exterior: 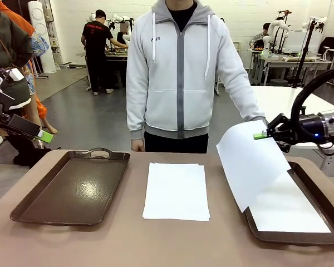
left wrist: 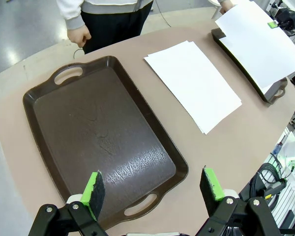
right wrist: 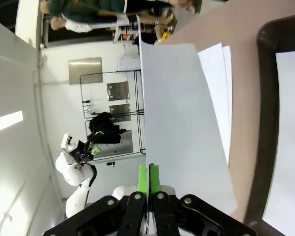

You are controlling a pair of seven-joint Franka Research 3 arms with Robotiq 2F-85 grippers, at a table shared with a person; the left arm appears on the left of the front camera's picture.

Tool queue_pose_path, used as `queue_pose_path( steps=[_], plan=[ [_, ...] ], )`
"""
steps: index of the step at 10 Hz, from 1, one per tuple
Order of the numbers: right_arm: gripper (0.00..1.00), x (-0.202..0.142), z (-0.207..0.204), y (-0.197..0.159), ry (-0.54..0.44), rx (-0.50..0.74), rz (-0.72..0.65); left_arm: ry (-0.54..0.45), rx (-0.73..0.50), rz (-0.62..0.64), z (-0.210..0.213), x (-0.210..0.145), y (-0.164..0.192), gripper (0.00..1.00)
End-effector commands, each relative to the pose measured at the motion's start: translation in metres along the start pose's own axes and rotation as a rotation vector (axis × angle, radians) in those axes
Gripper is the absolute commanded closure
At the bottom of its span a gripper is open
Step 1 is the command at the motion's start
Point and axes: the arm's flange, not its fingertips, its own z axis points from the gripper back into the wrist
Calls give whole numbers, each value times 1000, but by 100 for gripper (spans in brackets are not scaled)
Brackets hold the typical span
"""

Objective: Sort the A4 documents.
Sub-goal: Place the A4 Paper in the designated Handle tray.

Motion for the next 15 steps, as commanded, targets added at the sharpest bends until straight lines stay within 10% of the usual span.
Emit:
queue_pose_path(
  steps=[1, 8, 15],
  plan=[
    [99, -19, 13, -10, -15, 0, -35, -4, -14, 2, -1, 0, 0, 0],
    [99, -26, 59, -121, 10, -39, -151, -4, -14, 2, -1, 0, 0, 0],
    [99, 17, 58, -117, 168, -407, 40, -4, -14, 2, -1, 0, 0, 0]
  ],
)
